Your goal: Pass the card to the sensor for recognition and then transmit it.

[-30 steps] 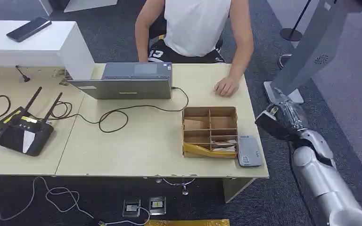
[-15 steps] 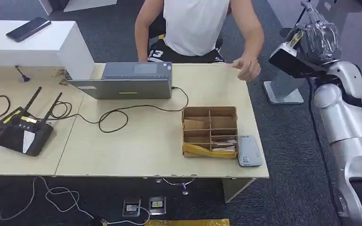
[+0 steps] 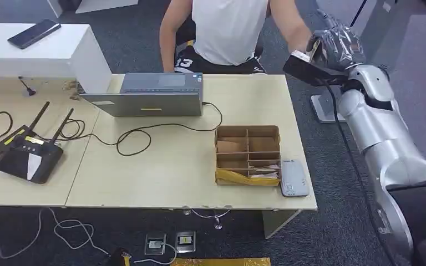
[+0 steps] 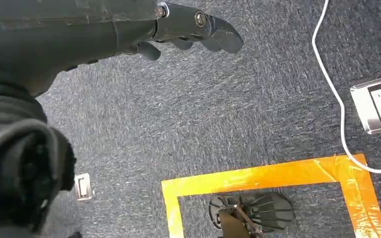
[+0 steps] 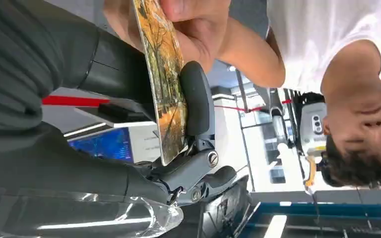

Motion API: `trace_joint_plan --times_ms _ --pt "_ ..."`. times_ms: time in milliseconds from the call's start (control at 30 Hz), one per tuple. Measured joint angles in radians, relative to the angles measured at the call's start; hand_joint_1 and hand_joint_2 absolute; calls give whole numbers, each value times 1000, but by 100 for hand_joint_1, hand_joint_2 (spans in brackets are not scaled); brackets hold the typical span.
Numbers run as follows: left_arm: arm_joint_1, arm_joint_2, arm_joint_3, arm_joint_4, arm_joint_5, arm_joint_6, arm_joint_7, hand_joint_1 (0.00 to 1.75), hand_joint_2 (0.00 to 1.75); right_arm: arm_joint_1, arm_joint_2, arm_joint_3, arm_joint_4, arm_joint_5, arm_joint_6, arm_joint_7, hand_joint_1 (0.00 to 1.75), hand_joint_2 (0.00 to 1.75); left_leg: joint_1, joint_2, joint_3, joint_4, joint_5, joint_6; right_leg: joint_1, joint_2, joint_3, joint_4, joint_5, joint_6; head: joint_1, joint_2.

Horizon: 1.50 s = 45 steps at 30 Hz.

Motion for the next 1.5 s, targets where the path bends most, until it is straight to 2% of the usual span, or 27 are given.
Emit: trace_joint_plan --times_ms 100,133,167,267,333,467,600,800,867,900,967,1033,1100,1233,1500 --pt "0 -2 -2 0 2 7 5 0 0 -9 26 7 40 0 0 8 175 175 0 0 0 0 0 0 0 0 0 0 0 0 0 0" --pt "1 -3 -2 0 4 9 5 0 0 -11 33 9 50 0 -2 9 164 175 1 0 0 0 0 0 1 0 0 0 0 0 0 0" --pt "1 -5 -2 0 6 9 5 0 0 -13 39 13 61 0 -3 9 37 175 1 0 0 0 0 0 0 0 0 0 0 0 0 0" --pt "4 -6 -3 0 12 10 5 0 0 -14 58 22 88 -3 -12 9 37 175 1 0 0 0 0 0 1 0 0 0 0 0 0 0" --pt "6 -7 -3 0 15 10 5 0 0 -14 64 24 97 -6 -21 7 0 175 1 0 0 0 0 0 1 1 0 0 0 0 0 0" --pt "11 -8 -3 0 19 11 5 0 0 -14 75 30 123 -9 -37 0 0 175 1 0 0 0 0 0 1 0 0 0 0 0 0 0" --pt "15 -10 -3 0 24 18 0 0 0 -14 81 30 135 -55 -62 -49 0 175 1 0 0 0 0 0 1 0 0 0 0 0 0 0" --pt "30 -11 -2 0 41 27 -20 0 0 -14 94 -11 132 -328 -34 -183 0 175 1 0 0 0 0 0 1 0 0 0 0 0 0 0" --pt "35 -11 -2 0 45 29 -24 0 0 -14 97 -33 113 -436 19 -203 0 175 1 0 0 0 0 0 1 0 0 0 0 0 0 0" --pt "37 -11 -2 0 47 29 -24 0 0 -10 99 -44 97 -528 83 -210 0 175 1 0 1 0 0 0 1 0 0 0 0 0 0 0" --pt "42 -11 -2 0 54 27 -24 0 0 22 100 -68 31 -711 211 -172 0 175 1 0 2 0 0 0 1 0 1 0 0 0 0 0" --pt "45 -10 -2 0 61 26 -24 0 0 85 91 -80 -91 -846 290 -91 0 175 1 0 2 0 0 0 1 1 1 0 0 0 0 0" --pt "47 -9 -2 0 65 26 -24 0 0 156 72 -80 -210 -916 331 -34 0 175 1 0 2 0 0 0 1 1 1 0 0 0 0 0" --pt "49 -6 -2 0 76 27 -24 0 0 287 33 -80 -425 -900 319 0 0 175 1 0 2 0 0 -1 1 0 1 0 0 0 0 0" --pt "51 -3 -2 0 85 28 -24 0 0 487 -14 -95 -660 -839 309 42 0 175 1 4 3 0 -1 -1 1 3 0 0 0 0 0 0"
